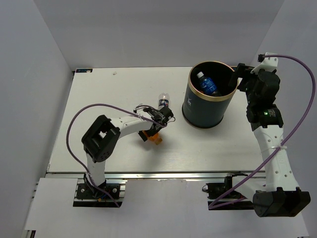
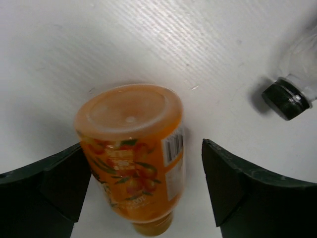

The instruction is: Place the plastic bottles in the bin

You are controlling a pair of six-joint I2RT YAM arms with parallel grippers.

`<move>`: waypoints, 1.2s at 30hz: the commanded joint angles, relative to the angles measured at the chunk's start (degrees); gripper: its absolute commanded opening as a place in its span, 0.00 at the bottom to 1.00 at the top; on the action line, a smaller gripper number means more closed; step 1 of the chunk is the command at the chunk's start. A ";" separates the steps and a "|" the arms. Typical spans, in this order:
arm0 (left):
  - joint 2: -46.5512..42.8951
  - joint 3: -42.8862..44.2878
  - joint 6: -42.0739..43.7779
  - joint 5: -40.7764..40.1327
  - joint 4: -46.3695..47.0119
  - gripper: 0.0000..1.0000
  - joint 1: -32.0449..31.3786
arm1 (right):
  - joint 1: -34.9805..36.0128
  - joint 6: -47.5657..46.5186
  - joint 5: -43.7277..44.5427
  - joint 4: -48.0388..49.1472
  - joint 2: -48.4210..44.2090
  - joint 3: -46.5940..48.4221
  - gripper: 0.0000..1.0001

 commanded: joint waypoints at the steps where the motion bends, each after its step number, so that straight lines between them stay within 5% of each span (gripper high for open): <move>1: 2.39 4.79 1.20 -2.05 -0.20 0.93 0.63 | -0.21 -0.40 0.09 3.16 -0.96 -0.47 0.89; 6: -0.31 4.98 1.64 -4.06 -2.40 0.58 0.72 | -0.21 -0.13 8.24 2.81 -1.31 -0.21 0.89; 9: -6.37 6.47 5.39 -9.07 -2.94 0.54 0.72 | -0.30 -1.10 9.86 1.93 -1.40 -0.04 0.89; 14: -16.21 9.72 34.30 -10.50 22.95 0.50 0.90 | -1.79 -0.40 9.94 1.58 -1.75 0.23 0.89; 16: -19.12 11.56 48.96 -6.47 34.70 0.50 0.90 | -2.41 0.30 10.73 0.62 -1.66 1.02 0.89; 19: -20.88 12.27 58.66 4.16 49.64 0.50 0.90 | -2.76 1.27 11.52 0.08 -2.71 1.28 0.89; 21: -20.62 12.27 62.70 18.85 56.27 0.56 0.81 | -2.67 2.15 11.52 0.08 -3.77 0.85 0.90; 28: -2.63 36.67 64.75 34.14 51.58 0.55 0.55 | -2.76 3.04 6.61 0.43 -8.17 -2.41 0.89; 32: 8.27 51.44 63.87 34.87 45.06 0.75 0.55 | -2.67 1.98 4.58 -0.27 -8.26 -2.23 0.89; 34: 8.73 51.21 63.43 36.95 45.31 0.96 0.46 | -2.67 1.01 4.84 0.34 -8.08 -2.15 0.90; 36: 7.68 48.33 63.52 38.03 46.63 0.98 0.37 | -2.67 -0.22 4.14 0.35 -7.73 -1.19 0.89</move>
